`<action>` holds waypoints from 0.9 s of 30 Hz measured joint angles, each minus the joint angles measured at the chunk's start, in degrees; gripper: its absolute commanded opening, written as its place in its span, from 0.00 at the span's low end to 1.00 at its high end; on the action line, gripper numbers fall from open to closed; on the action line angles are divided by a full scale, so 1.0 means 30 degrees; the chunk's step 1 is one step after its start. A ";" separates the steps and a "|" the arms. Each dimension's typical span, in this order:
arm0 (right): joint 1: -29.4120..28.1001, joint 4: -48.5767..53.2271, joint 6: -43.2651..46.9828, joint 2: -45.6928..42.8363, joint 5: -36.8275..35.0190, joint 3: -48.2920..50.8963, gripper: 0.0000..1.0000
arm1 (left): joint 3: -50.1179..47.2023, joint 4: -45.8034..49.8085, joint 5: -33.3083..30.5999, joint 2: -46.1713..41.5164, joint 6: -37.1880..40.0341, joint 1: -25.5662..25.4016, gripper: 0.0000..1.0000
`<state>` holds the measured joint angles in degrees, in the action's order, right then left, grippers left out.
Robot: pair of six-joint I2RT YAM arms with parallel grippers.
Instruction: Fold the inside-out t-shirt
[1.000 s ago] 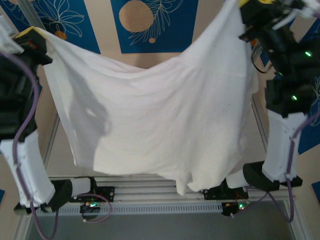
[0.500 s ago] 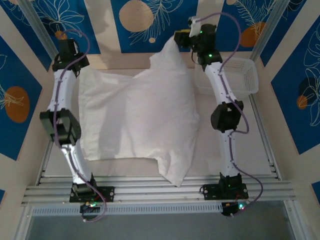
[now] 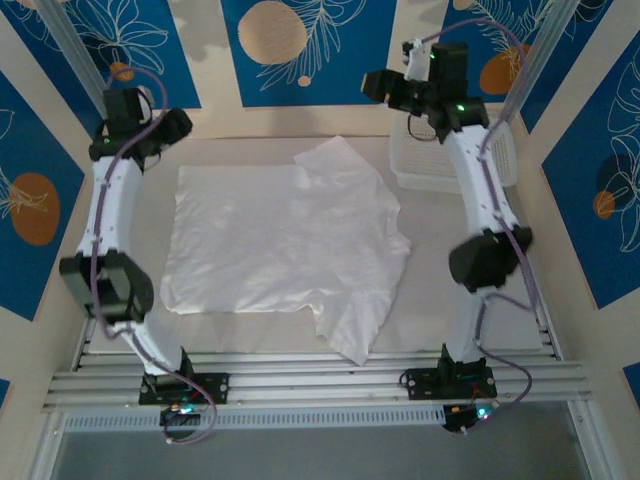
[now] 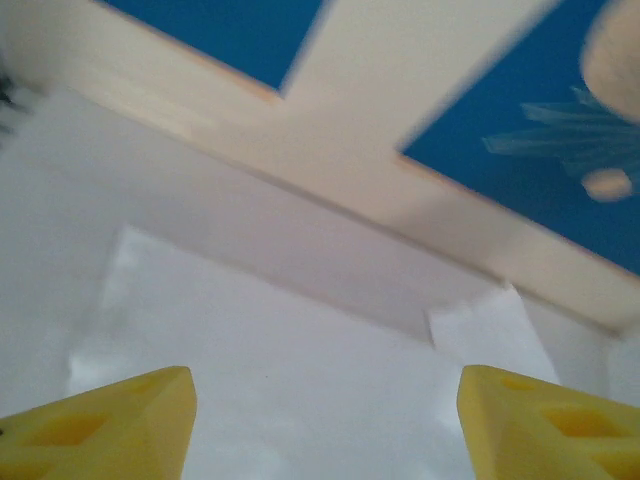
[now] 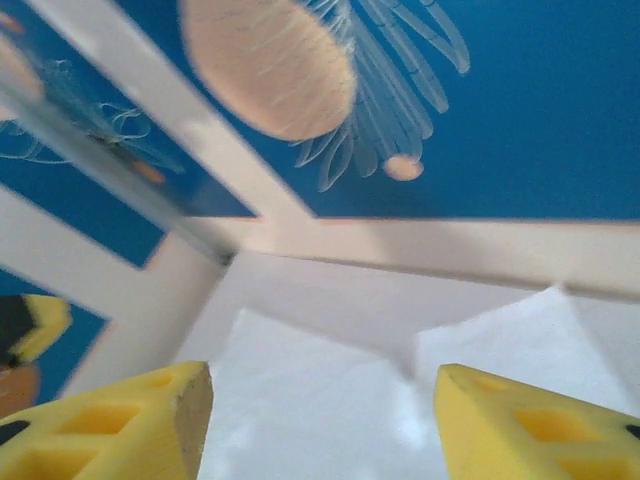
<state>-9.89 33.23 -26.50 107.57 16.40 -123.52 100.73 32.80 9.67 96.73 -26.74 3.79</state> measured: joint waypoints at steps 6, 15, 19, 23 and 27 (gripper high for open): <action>-0.1428 -0.2535 -0.3424 -0.7905 -0.0488 1.4141 0.00 | -0.7730 -0.0845 0.0364 -0.3781 -0.0692 -0.1974 0.00; -0.2936 -0.3497 -0.7300 -0.3701 -0.4299 2.0633 0.00 | -1.0193 -0.1282 -0.1464 -0.0444 -0.1836 -0.1923 0.00; -0.3483 -0.4794 -0.7737 -0.2004 -0.5523 2.0334 0.00 | -1.0003 -0.1974 -0.2346 0.1268 -0.2280 -0.1807 0.00; -0.3555 -0.5552 -0.8138 -0.0430 -0.6360 1.9657 0.00 | -0.8612 -0.2339 -0.2856 0.3912 -0.2616 -0.1362 0.00; -0.3424 -0.5559 -0.8167 0.0940 -0.6783 1.8513 0.00 | -0.7009 -0.2667 -0.2965 0.6382 -0.2922 -0.0670 0.00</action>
<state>-20.16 16.56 -51.00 110.39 -3.95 -67.99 79.70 24.80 0.78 115.87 -35.51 1.78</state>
